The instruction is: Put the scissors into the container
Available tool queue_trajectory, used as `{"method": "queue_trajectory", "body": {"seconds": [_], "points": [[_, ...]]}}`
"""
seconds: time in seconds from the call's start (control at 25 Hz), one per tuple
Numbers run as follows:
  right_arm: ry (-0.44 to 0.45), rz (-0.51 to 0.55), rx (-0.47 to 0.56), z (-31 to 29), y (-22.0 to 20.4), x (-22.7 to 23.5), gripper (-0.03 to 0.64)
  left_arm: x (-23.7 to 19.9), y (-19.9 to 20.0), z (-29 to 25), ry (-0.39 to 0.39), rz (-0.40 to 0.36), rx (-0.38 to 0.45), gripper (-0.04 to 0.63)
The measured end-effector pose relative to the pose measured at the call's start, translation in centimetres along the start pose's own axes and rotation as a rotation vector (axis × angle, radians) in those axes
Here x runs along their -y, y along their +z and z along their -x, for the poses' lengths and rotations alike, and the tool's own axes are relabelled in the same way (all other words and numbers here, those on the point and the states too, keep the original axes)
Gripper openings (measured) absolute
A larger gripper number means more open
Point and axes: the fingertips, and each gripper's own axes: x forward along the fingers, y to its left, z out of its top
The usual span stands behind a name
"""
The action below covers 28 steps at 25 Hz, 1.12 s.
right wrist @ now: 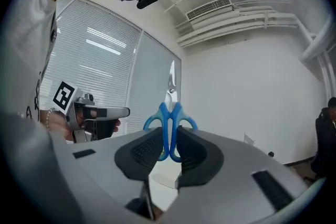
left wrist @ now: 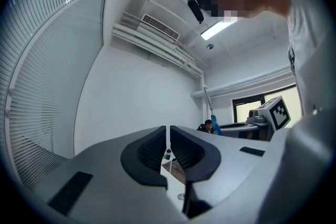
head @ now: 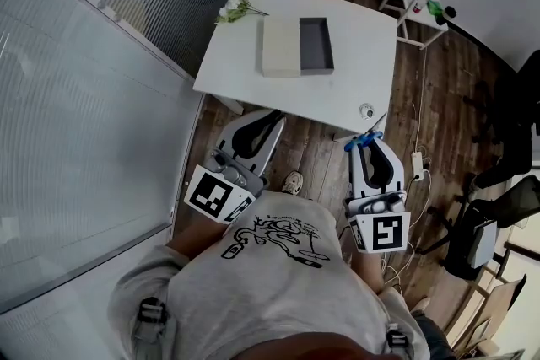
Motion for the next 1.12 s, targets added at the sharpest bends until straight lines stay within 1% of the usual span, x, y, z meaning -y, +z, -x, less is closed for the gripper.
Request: {"method": "queue_trajectory", "body": {"seconds": [0.36,0.6,0.8,1.12], "points": [[0.015,0.006,-0.012,-1.1,-0.5,3.0,0.087,0.0,-0.6,-3.2,0.014,0.006,0.002,0.037],[0.021,-0.004,-0.020,-1.5,-1.4,3.1,0.087,-0.2,-1.4,-3.1,0.025,0.004,-0.021,0.037],[0.034,-0.007,-0.022,-2.5,-1.5,3.4,0.087,-1.2,-1.7,-3.5,0.042,0.006,-0.023,0.037],[0.040,0.005,-0.021,-5.3,-1.0,4.8,0.087,-3.2,-1.6,-6.0,0.041,0.010,-0.008,0.037]]}}
